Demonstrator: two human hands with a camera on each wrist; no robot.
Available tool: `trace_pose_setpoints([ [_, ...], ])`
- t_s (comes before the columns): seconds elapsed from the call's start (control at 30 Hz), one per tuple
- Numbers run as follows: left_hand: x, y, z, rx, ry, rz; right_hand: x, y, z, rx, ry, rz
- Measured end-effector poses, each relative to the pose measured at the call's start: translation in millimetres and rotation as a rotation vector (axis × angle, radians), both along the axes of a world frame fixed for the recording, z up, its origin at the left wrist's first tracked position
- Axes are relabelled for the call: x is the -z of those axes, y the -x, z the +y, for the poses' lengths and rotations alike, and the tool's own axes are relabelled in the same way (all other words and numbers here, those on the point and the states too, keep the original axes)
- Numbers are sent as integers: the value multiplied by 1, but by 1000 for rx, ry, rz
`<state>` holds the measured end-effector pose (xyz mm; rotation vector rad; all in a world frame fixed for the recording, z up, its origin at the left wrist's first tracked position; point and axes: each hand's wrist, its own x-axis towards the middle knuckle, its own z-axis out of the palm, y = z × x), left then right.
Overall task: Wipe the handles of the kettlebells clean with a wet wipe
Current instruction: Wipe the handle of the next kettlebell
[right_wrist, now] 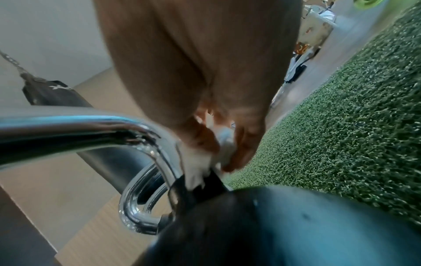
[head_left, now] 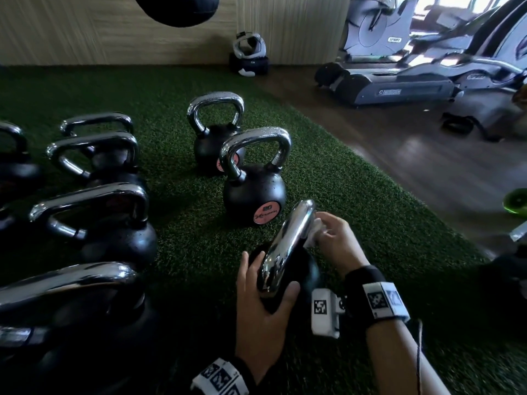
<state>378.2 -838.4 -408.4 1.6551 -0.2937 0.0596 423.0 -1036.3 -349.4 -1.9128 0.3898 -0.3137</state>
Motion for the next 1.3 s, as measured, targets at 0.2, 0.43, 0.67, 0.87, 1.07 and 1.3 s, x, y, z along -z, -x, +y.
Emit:
trace_pose_setpoints([
  [0.2,11,-6,-29,-258,153,112,2,-14,-6,-283,8,156],
  [0.43,16,-16,-30,-346,176,137,16,-4,-3,-142,176,128],
  [0.67,-5,-46,-15,-38,279,143,28,40,24,223,136,-57],
  [0.87,1,-51,-9,-2,223,114,22,38,27,248,103,-12],
  [1.07,-10,-54,14,159,-30,164,-1,40,19,138,217,172],
  [1.3,-81,-100,73,749,-763,50,-53,47,-55,-121,506,176],
])
